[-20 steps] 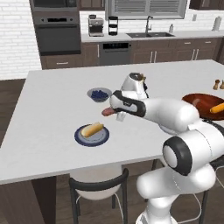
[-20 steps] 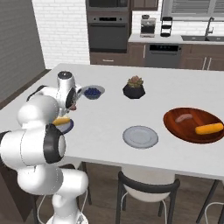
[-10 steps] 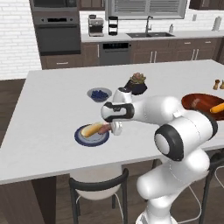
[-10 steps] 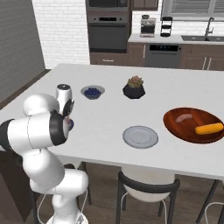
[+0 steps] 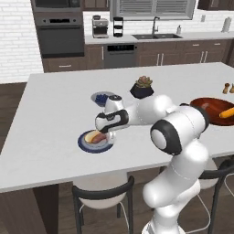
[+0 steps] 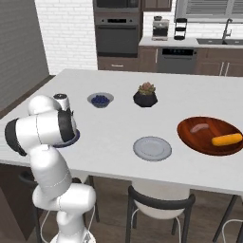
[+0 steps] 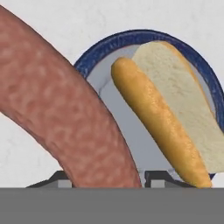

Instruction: Place one bun and one sausage from the bowl on each plate.

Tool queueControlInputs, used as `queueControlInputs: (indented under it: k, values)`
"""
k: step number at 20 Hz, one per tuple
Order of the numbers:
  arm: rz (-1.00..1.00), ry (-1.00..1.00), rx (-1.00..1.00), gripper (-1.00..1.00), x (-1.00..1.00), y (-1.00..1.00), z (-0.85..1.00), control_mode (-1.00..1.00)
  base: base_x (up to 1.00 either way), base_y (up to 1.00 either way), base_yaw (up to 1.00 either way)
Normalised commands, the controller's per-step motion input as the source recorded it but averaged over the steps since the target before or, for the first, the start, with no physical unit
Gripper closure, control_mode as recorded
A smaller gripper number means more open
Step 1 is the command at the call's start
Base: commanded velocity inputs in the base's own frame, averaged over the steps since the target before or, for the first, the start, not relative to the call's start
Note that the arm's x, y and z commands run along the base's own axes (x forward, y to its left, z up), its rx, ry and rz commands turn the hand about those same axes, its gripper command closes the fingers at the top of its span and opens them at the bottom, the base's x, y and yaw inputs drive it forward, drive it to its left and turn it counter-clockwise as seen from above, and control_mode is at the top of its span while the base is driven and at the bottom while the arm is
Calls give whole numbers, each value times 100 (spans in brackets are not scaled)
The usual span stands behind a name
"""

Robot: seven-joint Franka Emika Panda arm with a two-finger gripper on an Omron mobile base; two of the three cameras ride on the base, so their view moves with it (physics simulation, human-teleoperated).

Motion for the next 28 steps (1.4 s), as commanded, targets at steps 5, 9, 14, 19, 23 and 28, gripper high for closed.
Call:
queueControlInputs:
  k: [5, 9, 14, 19, 23, 28]
  values:
    - [0, -1, 0, -100, 14, -1, -7, -100, 0, 0, 0]
    - [0, 0, 0, -100, 6, -3, 3, -100, 0, 0, 0]
    - [-7, -8, 3, -100, -42, -21, 71, -100, 0, 0, 0]
    - [-46, -10, 13, -100, -95, -29, 94, -100, 0, 0, 0]
    - [-66, -2, 11, -100, -68, -28, 69, -100, 0, 0, 0]
    - [-68, 6, 13, -100, -44, -59, 37, -100, 0, 0, 0]
